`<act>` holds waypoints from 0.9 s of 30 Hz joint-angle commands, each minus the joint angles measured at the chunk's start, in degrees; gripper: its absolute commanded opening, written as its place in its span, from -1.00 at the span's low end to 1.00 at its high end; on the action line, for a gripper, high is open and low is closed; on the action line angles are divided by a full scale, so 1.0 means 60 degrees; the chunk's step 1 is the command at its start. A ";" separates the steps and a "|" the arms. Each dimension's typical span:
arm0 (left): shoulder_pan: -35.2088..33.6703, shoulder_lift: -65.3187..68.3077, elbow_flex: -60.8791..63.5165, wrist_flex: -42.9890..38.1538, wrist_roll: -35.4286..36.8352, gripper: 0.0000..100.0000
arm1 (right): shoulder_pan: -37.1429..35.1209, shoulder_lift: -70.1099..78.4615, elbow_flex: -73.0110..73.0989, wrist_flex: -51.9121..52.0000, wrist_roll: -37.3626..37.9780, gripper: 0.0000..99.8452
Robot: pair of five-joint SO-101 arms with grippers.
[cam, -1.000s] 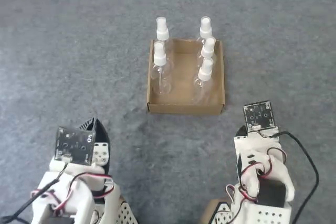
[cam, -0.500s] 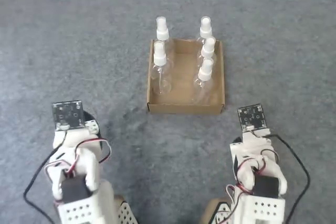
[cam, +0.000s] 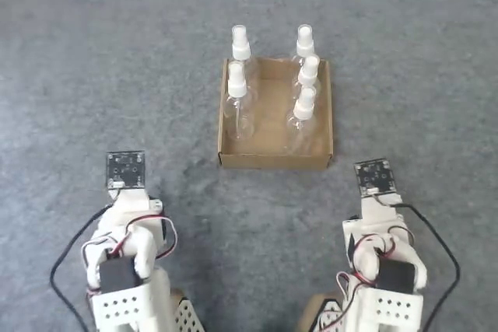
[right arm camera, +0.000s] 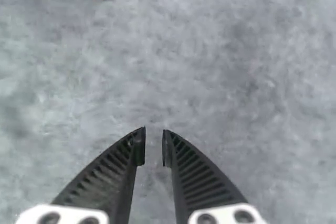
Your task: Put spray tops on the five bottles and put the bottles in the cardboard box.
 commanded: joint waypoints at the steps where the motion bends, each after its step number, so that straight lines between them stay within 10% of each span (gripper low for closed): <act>1: -0.0220 -0.0176 -0.0066 0.0234 0.0073 -0.98 | 0.1004 -0.0125 0.0205 0.0066 0.0103 -0.99; 27: -0.0381 -0.0176 -0.0066 0.0234 0.0088 -0.98 | 0.2396 -0.0139 0.0205 0.0066 0.0103 -0.99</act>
